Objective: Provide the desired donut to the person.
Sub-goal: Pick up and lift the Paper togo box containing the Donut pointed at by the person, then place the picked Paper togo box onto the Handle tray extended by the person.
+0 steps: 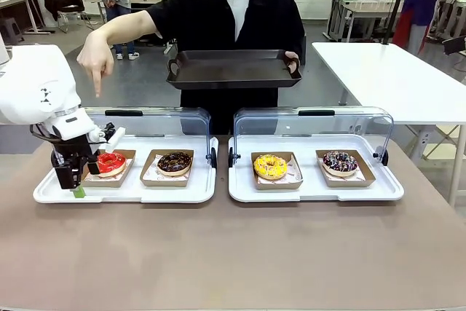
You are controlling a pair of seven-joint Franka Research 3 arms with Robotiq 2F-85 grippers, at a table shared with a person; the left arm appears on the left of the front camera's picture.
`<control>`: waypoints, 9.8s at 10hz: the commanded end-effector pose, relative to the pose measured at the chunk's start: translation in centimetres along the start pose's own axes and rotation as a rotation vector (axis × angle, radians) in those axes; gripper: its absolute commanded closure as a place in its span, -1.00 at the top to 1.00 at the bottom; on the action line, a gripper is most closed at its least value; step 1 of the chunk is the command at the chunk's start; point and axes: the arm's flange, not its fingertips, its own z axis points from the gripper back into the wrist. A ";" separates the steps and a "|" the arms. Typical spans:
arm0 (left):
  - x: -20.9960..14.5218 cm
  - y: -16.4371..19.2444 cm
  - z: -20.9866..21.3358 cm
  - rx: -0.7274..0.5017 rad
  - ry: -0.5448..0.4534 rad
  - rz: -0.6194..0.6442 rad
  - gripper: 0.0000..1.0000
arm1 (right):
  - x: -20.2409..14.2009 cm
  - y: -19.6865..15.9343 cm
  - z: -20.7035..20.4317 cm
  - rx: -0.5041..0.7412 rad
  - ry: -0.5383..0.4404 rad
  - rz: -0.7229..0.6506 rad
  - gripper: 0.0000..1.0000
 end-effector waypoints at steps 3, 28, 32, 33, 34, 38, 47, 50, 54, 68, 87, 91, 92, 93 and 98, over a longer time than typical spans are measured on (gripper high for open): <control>1.9 1.6 -0.5 0.041 0.005 -0.021 1.00 | 0.2 -0.2 -0.1 0.009 -0.017 0.015 1.00; 2.9 2.5 -1.5 0.050 -0.036 -0.058 -1.00 | 0.2 -0.2 -0.1 0.009 -0.017 0.015 1.00; 2.8 -1.1 7.2 0.058 0.037 0.066 -1.00 | 0.2 -0.2 -0.1 0.009 -0.017 0.015 1.00; 2.7 -2.4 9.9 0.020 0.019 0.058 -1.00 | 0.2 -0.2 -0.1 0.009 -0.017 0.015 1.00; 2.6 -3.7 12.5 -0.007 0.002 0.076 -1.00 | 0.2 -0.2 -0.1 0.009 -0.017 0.015 1.00; 3.3 -8.0 22.2 -0.012 -0.025 0.136 -1.00 | 0.2 -0.2 -0.1 0.009 -0.017 0.015 1.00; 4.5 -7.5 30.0 0.127 -0.040 0.136 -1.00 | 0.2 -0.2 -0.1 0.009 -0.017 0.015 1.00; 4.5 -7.5 30.0 0.127 -0.040 0.136 -1.00 | 0.2 -0.2 -0.1 0.009 -0.017 0.015 1.00; 4.5 -7.5 30.0 0.127 -0.040 0.136 -1.00 | 0.2 -0.2 -0.1 0.009 -0.017 0.015 1.00; 26.2 0.3 31.6 0.152 0.037 -0.200 -0.98 | 0.2 -0.2 -0.1 0.009 -0.017 0.015 1.00; 27.0 2.6 22.6 0.051 -0.022 -0.080 1.00 | 0.2 -0.2 -0.1 0.009 -0.017 0.015 1.00; 27.0 2.7 22.7 0.047 -0.028 -0.078 1.00 | 0.2 -0.2 -0.1 0.009 -0.017 0.015 1.00; 27.0 2.7 22.8 0.044 -0.028 -0.078 1.00 | 0.2 -0.2 -0.1 0.009 -0.017 0.015 1.00; 27.0 2.7 22.7 0.041 -0.027 -0.078 1.00 | 0.2 -0.2 -0.1 0.009 -0.017 0.015 1.00; 22.6 -0.5 27.5 0.074 -0.101 -0.124 1.00 | 0.2 -0.2 -0.1 0.009 -0.017 0.015 1.00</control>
